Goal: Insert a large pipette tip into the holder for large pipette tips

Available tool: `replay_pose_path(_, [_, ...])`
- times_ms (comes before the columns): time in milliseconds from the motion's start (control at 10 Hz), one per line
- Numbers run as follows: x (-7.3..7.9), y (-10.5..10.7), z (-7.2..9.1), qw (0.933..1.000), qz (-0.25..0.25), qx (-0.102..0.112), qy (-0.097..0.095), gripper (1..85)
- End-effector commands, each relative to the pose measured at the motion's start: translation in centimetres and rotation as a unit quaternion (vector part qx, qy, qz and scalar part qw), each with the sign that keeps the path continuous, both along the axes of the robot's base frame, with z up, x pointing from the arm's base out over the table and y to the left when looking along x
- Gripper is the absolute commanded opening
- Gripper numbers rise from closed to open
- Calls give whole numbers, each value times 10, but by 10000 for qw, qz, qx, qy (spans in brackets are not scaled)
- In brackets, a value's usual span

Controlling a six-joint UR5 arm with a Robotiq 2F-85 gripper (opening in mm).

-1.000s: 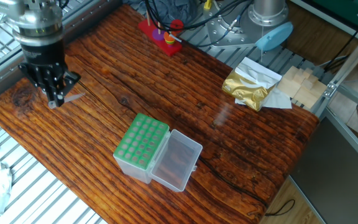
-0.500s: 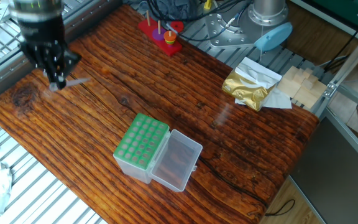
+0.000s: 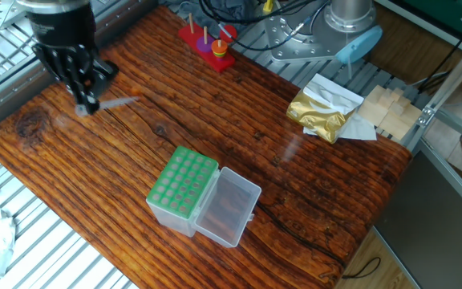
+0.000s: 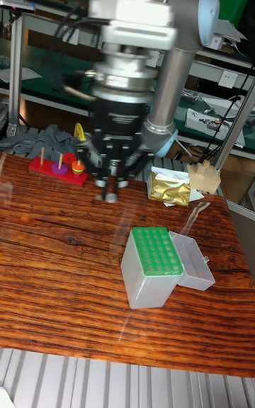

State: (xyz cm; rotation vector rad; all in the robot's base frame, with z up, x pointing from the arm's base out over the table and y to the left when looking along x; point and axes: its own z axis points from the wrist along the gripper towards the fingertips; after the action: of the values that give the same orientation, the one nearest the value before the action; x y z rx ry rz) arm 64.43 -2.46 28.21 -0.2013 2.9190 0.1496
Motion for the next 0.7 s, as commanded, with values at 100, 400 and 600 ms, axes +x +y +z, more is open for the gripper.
replay_pose_path(100, [5,54,2,9989,-390,234,88,10])
replay_pose_path(400, [8,68,-12,9984,-544,116,-17,10])
replay_pose_path(600, [9,80,-24,9977,-677,41,-79,10])
